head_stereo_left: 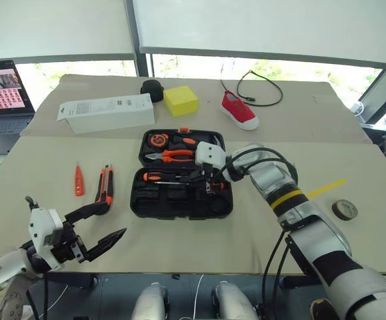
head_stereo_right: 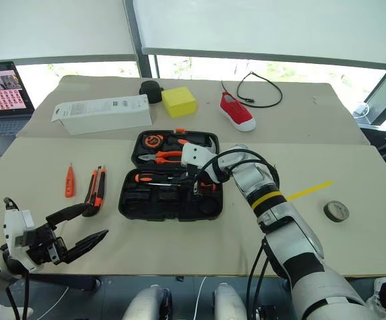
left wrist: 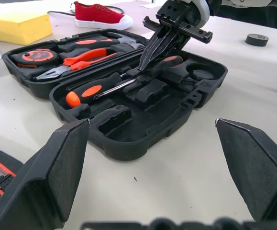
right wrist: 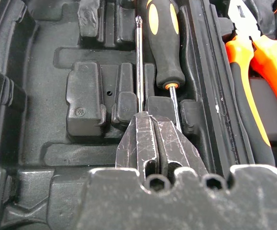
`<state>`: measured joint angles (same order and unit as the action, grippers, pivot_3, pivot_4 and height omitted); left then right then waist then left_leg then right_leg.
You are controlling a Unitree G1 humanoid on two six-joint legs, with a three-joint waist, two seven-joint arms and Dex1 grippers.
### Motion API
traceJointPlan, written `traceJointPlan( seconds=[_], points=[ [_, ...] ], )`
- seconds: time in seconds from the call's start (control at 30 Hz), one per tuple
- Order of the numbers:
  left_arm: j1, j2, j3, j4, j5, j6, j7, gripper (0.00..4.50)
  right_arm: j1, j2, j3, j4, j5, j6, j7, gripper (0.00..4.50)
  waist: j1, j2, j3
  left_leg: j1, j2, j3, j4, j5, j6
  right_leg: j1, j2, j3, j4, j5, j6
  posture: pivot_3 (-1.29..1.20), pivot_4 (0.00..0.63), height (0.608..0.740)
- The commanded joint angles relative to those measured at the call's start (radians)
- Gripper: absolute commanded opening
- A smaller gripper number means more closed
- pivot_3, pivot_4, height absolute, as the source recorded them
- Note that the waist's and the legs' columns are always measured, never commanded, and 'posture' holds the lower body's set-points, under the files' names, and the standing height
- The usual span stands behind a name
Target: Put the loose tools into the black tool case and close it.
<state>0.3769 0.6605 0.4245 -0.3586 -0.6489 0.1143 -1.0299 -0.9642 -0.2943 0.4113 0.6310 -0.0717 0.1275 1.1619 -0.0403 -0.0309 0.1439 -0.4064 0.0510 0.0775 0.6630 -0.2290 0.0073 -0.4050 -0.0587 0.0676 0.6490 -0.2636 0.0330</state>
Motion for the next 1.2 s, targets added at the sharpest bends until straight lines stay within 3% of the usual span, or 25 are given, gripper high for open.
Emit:
traceJointPlan(
  seconds=[0.03,0.13,0.23,0.47,0.63,0.7,0.9,0.97,1.1,1.2],
  points=[
    [0.018,0.001,0.034,-0.038,-0.008,0.011,0.021,4.5,0.014,0.0,-0.003,0.008,-0.025,0.008,-0.028,0.05,-0.003,0.0,0.0,0.001,0.0,0.0,0.0,0.0,0.0,0.0,0.0,0.0,0.0,0.0,0.0,0.0,0.15,0.74],
    [0.054,-0.01,0.083,-0.019,-0.047,0.041,0.039,4.5,0.002,-0.011,-0.149,-0.06,0.088,0.071,-0.086,0.05,-0.003,0.0,0.0,0.0,0.0,-0.001,-0.001,0.0,0.0,0.0,0.0,0.0,0.0,0.0,0.0,0.0,0.15,0.74],
    [0.099,-0.018,0.152,0.006,-0.103,0.095,0.06,4.5,0.053,-0.056,-0.243,-0.195,0.209,0.125,-0.015,0.05,0.0,-0.001,0.001,-0.002,0.001,-0.004,-0.001,0.0,0.0,-0.002,-0.001,0.0,0.0,0.0,0.0,0.0,0.15,0.74],
    [0.22,-0.067,0.379,0.207,-0.074,0.175,0.232,4.5,0.416,-0.173,-0.456,-0.574,0.454,0.027,0.081,2.03,0.002,-0.002,0.0,-0.003,0.0,-0.01,-0.003,-0.001,-0.001,-0.001,-0.001,-0.002,-0.004,-0.001,0.0,0.0,0.15,0.74],
    [0.254,-0.095,0.48,0.336,-0.067,0.154,0.267,4.5,0.671,-0.228,-0.549,-0.689,0.524,-0.087,0.128,3.92,-0.001,-0.005,0.002,-0.002,0.0,-0.009,-0.003,-0.001,-0.001,0.0,-0.001,-0.001,-0.004,-0.002,0.0,0.0,0.15,0.74],
    [0.243,-0.091,0.498,0.343,-0.077,0.16,0.274,4.5,0.722,-0.226,-0.591,-0.7,0.549,-0.103,0.092,4.49,-0.001,-0.006,0.002,-0.001,0.0,-0.009,-0.003,-0.001,-0.001,0.001,-0.001,-0.001,-0.004,-0.002,0.0,0.0,0.15,0.74],
    [0.15,0.016,0.467,0.285,-0.131,0.348,0.329,4.5,0.77,-0.208,-0.628,-0.734,0.601,-0.14,0.054,4.49,0.011,-0.011,0.002,0.001,0.0,-0.009,-0.003,0.0,-0.002,0.001,-0.001,-0.001,-0.002,-0.002,-0.001,0.0,0.15,0.74],
    [0.082,0.12,0.383,0.222,-0.107,0.494,0.402,4.5,0.745,-0.224,-0.608,-0.761,0.597,-0.132,0.053,4.49,0.012,-0.011,0.002,0.001,0.001,-0.009,-0.003,0.0,-0.003,0.001,-0.001,-0.001,-0.001,-0.002,-0.002,0.0,0.15,0.74],
    [-0.185,0.259,0.232,0.186,-0.126,0.775,0.57,4.5,0.636,-0.263,-0.571,-0.783,0.601,-0.073,0.041,4.49,0.025,-0.009,0.005,0.001,0.0,-0.009,-0.003,0.001,-0.003,0.001,-0.001,-0.001,-0.001,-0.001,0.0,0.0,0.15,0.74],
    [-0.428,0.266,0.119,0.247,-0.091,0.949,0.711,4.5,0.544,-0.274,-0.532,-0.77,0.6,-0.032,0.049,4.49,0.022,-0.009,0.005,0.001,-0.001,-0.01,-0.003,0.003,-0.004,0.001,0.0,-0.001,0.0,0.0,0.0,0.0,0.15,0.74]
  ],
)
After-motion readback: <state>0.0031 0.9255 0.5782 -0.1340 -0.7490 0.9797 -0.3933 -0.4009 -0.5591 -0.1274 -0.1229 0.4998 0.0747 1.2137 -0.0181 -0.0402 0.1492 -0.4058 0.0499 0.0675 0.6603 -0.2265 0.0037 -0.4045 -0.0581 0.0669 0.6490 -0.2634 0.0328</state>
